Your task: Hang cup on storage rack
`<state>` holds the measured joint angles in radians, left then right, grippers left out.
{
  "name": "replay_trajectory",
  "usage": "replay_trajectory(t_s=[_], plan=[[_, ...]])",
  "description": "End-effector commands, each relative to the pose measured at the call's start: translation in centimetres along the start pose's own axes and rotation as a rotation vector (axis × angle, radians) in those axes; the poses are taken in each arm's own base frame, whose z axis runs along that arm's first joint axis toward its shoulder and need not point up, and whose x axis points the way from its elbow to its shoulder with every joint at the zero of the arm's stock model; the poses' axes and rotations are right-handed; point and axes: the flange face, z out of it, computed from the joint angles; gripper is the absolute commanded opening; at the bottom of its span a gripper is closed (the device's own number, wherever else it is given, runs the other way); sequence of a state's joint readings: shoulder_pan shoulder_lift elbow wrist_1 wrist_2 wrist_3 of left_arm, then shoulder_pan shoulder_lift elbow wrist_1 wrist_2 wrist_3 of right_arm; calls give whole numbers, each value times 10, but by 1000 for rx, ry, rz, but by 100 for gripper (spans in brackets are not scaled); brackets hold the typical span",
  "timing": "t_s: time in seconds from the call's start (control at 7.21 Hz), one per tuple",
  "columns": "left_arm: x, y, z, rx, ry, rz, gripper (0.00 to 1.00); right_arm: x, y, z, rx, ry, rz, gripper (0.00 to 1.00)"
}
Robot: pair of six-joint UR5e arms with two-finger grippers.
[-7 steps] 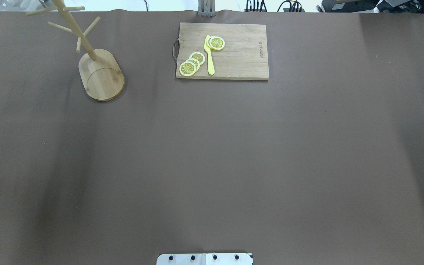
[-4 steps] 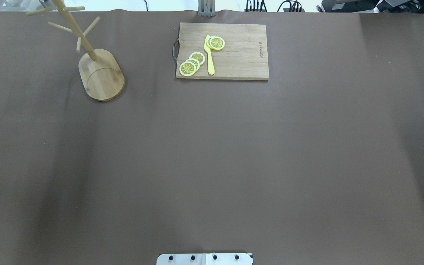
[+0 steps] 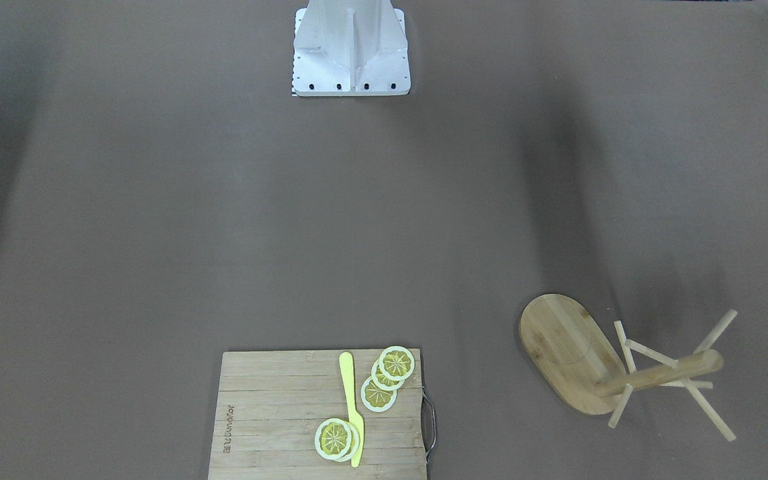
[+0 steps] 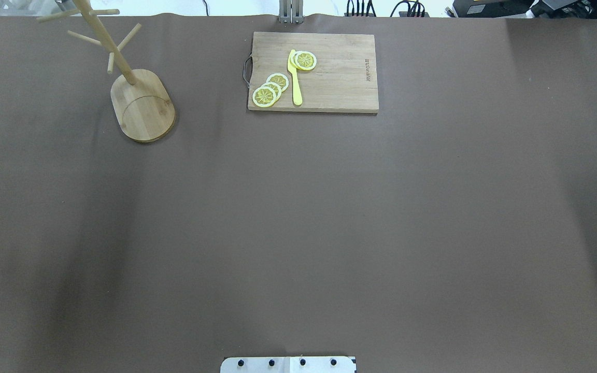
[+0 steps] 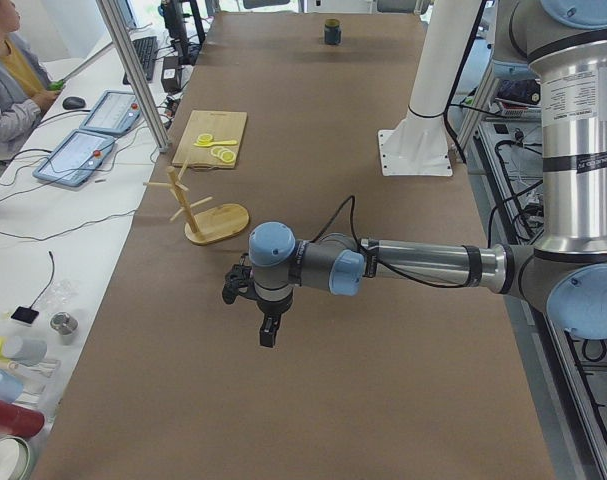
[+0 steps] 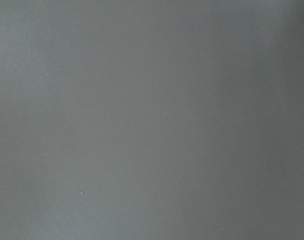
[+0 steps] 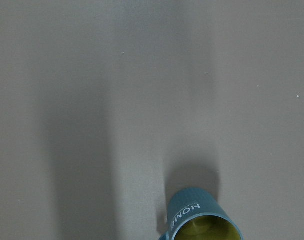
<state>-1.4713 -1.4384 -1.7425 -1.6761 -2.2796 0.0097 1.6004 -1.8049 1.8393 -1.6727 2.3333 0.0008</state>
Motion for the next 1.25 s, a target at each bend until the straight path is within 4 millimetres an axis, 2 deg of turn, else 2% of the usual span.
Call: replay_trajectory(t_s=[0.0, 0.14, 0.42, 0.83, 1.11], plan=[[-10, 5, -7, -11, -3, -24, 98, 1, -4, 5, -9, -23, 13, 100], [-12, 5, -13, -9, -5, -40, 98, 4, -3, 8, -16, -24, 16, 100], [0, -17, -30, -64, -1, -90, 98, 6, -6, 18, -35, -26, 17, 100], [1, -16, -33, -58, 8, -90, 98, 5, -9, 35, -75, -47, 15, 100], [2, -18, -34, -56, 8, -88, 98, 1, -12, 37, -77, -116, 26, 100]])
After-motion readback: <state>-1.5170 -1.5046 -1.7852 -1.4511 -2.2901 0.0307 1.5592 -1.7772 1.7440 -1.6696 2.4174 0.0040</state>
